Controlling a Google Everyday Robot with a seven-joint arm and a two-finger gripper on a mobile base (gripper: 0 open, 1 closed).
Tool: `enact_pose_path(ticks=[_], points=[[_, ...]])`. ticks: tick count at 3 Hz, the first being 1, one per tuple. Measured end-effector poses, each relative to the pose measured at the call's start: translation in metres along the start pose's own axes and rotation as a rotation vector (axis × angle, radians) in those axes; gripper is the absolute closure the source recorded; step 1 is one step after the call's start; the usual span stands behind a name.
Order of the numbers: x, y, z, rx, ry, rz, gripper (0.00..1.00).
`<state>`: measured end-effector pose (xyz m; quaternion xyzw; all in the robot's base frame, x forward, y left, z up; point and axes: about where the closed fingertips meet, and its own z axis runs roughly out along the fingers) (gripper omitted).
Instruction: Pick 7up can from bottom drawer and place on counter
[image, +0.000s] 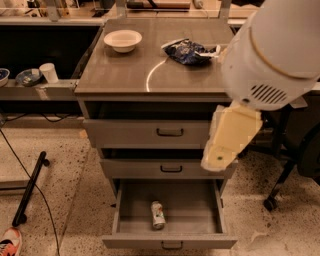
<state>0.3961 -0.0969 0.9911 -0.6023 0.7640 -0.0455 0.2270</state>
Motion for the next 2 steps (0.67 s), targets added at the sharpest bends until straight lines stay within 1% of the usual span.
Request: enact_pose_path(ticks=[1,2], points=[[0.023,-0.037,0.023,-0.018,-0.070,-0.012,0.00],[0.058,-0.052,0.098,-0.113,-0.134,0.070,0.00]])
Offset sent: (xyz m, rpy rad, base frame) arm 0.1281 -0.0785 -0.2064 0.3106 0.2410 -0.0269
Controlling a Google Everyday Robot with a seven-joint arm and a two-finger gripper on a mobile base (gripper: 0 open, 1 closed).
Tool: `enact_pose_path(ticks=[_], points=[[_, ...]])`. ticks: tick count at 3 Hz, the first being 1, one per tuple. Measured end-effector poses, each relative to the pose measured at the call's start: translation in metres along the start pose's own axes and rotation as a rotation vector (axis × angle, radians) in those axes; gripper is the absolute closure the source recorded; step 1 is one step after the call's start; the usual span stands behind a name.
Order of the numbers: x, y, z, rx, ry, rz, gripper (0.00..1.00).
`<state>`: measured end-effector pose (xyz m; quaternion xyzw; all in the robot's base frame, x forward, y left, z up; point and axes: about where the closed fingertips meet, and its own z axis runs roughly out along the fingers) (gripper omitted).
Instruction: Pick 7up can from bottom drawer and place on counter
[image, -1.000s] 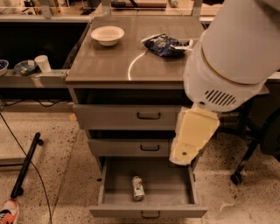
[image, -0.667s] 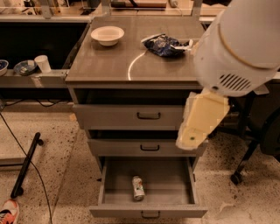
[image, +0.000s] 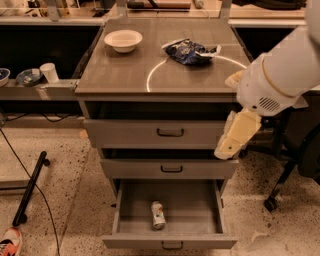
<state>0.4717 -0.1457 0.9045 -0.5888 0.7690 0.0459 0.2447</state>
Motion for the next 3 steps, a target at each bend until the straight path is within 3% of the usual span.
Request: enact_pose_path(ticks=[1,2,3], points=[[0.051,0.006,0.078,-0.075,-0.007,0.129,0.00],[0.089,0.031,0.145,-0.085,0.022,0.163,0.00],[0.087,0.031,0.142,-0.089,0.021,0.162,0.00]])
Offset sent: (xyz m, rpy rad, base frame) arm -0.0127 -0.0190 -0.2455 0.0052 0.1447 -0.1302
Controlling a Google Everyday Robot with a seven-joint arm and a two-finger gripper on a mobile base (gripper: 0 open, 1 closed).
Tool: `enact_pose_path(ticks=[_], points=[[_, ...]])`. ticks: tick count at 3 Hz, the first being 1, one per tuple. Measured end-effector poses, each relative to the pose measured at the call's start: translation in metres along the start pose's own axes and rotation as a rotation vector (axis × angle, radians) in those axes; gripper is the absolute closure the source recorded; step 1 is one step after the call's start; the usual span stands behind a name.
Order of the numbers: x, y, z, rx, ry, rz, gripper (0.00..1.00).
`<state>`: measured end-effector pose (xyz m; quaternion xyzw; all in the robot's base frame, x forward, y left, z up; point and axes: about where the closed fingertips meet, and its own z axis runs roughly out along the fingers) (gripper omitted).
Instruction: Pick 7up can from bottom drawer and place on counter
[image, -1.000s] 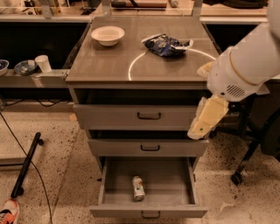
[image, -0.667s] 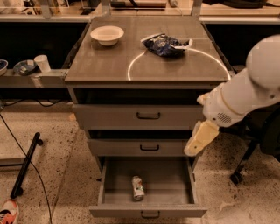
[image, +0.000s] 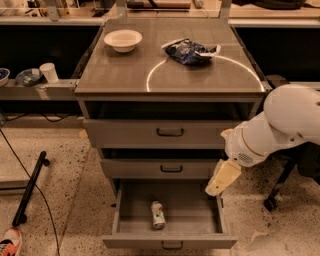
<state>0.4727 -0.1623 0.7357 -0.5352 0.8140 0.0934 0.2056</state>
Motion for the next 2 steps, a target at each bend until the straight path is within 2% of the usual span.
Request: enact_pose_path(ticks=[1,2], points=[[0.013,-0.008,0.027,-0.012,-0.040,0.078,0.00],[0.058,-0.007,0.124,-0.055,-0.171,0.280,0.00]])
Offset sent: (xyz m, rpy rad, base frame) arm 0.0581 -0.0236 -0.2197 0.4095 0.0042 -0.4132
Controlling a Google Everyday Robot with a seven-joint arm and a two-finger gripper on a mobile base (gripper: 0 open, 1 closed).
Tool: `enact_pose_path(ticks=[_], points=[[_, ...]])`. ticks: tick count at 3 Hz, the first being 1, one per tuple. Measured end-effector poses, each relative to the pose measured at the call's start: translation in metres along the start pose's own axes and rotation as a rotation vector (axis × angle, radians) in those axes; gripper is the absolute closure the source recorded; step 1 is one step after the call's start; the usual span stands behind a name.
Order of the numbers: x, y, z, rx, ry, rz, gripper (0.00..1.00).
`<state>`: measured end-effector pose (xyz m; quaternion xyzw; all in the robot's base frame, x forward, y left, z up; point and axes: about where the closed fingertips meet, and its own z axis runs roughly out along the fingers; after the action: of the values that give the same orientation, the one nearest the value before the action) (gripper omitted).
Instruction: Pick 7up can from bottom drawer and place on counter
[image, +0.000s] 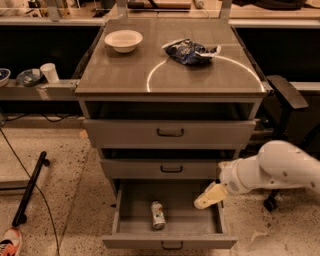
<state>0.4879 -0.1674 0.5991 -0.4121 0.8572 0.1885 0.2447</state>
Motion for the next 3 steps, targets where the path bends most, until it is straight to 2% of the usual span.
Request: enact_pose_path(ticks=[1,2,3], points=[[0.025,-0.019,0.057,0.030,-0.104,0.107,0.00],[0.028,-0.027,0.066,0.053,-0.117,0.122,0.00],[0.021,-0.024,0.075,0.005,-0.138,0.133,0.00]])
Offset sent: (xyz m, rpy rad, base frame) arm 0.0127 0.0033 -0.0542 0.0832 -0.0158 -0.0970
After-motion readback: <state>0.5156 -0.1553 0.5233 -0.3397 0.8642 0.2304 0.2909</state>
